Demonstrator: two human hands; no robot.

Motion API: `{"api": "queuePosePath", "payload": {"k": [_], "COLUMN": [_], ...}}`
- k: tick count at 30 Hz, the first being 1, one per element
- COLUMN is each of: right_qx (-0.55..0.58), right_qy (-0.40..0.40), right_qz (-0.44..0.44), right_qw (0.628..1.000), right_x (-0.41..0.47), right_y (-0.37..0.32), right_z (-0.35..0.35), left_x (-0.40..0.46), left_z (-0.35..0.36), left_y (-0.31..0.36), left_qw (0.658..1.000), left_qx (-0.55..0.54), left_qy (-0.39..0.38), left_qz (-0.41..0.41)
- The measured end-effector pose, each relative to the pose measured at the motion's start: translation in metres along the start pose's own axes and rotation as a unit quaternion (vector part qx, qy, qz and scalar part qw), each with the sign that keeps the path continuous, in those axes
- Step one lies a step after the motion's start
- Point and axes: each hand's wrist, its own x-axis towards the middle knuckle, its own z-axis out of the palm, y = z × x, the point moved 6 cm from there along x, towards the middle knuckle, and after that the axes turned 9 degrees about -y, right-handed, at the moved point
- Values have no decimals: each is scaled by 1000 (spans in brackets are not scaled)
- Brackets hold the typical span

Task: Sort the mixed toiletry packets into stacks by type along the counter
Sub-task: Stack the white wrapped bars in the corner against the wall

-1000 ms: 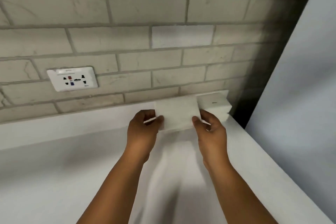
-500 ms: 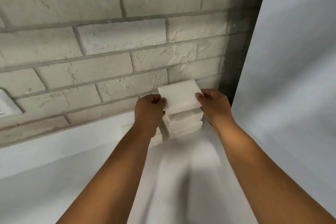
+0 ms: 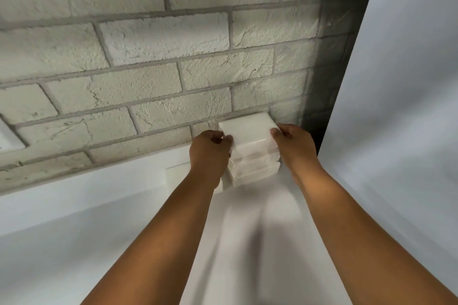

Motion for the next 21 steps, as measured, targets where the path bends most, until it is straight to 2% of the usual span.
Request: {"api": "queuePosePath", "payload": {"k": [3,5,8,10,14,21], "right_qx": [-8,-12,-40,-55,-51,1], "right_qy": [2,32,114,135,87,-89], "right_qz": [12,15,-33,-81,-134,-154], "right_qw": [1000,999,992,986,986,984], "right_x": [0,-4,-21,-35,-60,-125], "right_y": [-1,-5,-26,-49,-95,-169], "right_z": [0,-4,-14,-13,18,124], "left_x": [-4,-10,-22,-33,-57,-118], "left_z": [-1,-5,-19,-37,-82,-200], "left_y": [8,17,32,40,52,56], "left_qw": [999,998,997,995,987,981], "left_qx": [33,59,77,86,112,92], "left_qy": [5,12,23,39,89,160], "left_qz": [-5,-2,14,39,68,60]}}
